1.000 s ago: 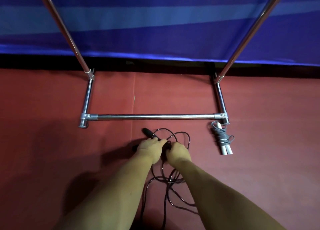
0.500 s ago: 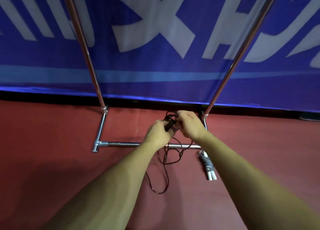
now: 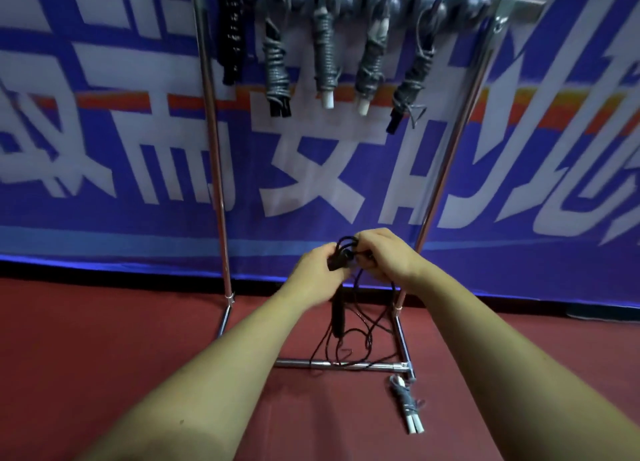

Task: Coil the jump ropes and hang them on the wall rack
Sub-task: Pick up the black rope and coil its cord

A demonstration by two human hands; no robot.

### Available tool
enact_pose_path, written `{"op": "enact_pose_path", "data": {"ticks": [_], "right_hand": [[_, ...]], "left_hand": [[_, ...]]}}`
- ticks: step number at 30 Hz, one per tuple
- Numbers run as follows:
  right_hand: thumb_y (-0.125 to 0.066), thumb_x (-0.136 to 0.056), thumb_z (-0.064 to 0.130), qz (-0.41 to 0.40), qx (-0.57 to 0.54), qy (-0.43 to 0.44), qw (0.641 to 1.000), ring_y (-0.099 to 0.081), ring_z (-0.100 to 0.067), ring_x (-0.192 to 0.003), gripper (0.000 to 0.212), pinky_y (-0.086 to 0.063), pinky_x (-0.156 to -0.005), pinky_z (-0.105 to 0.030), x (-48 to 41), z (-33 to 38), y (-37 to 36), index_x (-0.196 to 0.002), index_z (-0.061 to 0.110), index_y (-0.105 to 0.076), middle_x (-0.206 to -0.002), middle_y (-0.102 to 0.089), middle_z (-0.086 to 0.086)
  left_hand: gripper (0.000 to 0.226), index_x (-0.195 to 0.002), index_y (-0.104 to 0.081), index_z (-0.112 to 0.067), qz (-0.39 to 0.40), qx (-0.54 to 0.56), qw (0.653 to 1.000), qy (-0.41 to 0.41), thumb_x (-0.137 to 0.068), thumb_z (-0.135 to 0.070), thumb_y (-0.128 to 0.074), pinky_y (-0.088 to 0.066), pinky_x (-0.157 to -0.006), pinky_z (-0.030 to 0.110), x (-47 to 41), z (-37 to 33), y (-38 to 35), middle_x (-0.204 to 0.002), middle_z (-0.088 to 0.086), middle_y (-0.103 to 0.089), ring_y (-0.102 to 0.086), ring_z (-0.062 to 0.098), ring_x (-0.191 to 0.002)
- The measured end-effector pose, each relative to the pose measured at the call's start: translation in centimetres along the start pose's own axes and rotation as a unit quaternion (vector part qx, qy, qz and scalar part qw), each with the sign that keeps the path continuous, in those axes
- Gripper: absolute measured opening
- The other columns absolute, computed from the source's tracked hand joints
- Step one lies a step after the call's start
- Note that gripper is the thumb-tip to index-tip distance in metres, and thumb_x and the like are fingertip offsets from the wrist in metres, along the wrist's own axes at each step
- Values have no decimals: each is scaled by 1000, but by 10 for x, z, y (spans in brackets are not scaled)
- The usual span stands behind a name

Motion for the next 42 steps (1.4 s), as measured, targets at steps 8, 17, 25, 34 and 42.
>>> {"op": "enact_pose_path", "data": {"ticks": [8,17,25,34,42], "right_hand": [[-44,-91,17,-65,9,23,998,-26,-13,-47,24,-20,-45,-25,27,46,9,-68,18,-44,-61,-39,1],[-48,-104,28,-67,-49,-5,997,-55,-16,-58,19,-45,-49,-25,39,53,-4,-116,14,-56,-107,-67,-8],[-47,-100,46,-250,299,22,921,-64,-30,-86,35,-48,-69,-35,76,62,20,-120,20,-60,-98,-70,-7],[-53,-103,27,66,-129,-26,989,-71,-28,-89,25,-57,-86,-51,96,35,-75,-117,9,-63,-95,-74,-12],[-50,-104,21,125,-319,8,939,-60,-28,-76,30,-56,-73,-45,101,44,-84,-131,7,-53,-92,-60,-16]], "left_hand": [[42,-127,-45,-28,-2,65,995,77,-91,-33,-67,-51,-58,28,30,-32,36,-95,0,-72,-66,12,-53],[26,-95,-61,-10,112,221,963,103,-103,-33,-53,-40,-50,31,50,-44,34,-73,7,-64,-67,26,-64],[29,-102,-60,-9,83,319,937,117,-103,-37,-55,-39,-43,23,58,-64,54,-64,3,-63,-65,19,-57],[39,-116,-66,-12,44,388,913,120,-103,-45,-49,-57,-91,41,59,-63,59,-93,8,-78,-72,26,-100],[43,-108,-66,-12,164,458,866,118,-99,-52,-52,-55,-87,44,73,-68,55,-114,11,-74,-70,28,-92]]}}
Point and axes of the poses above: each hand's wrist, its own x-axis away from the middle knuckle, its own y-axis out of the back of the hand, z = x × y, the point moved 7 cm from there along -x, towards the middle knuckle
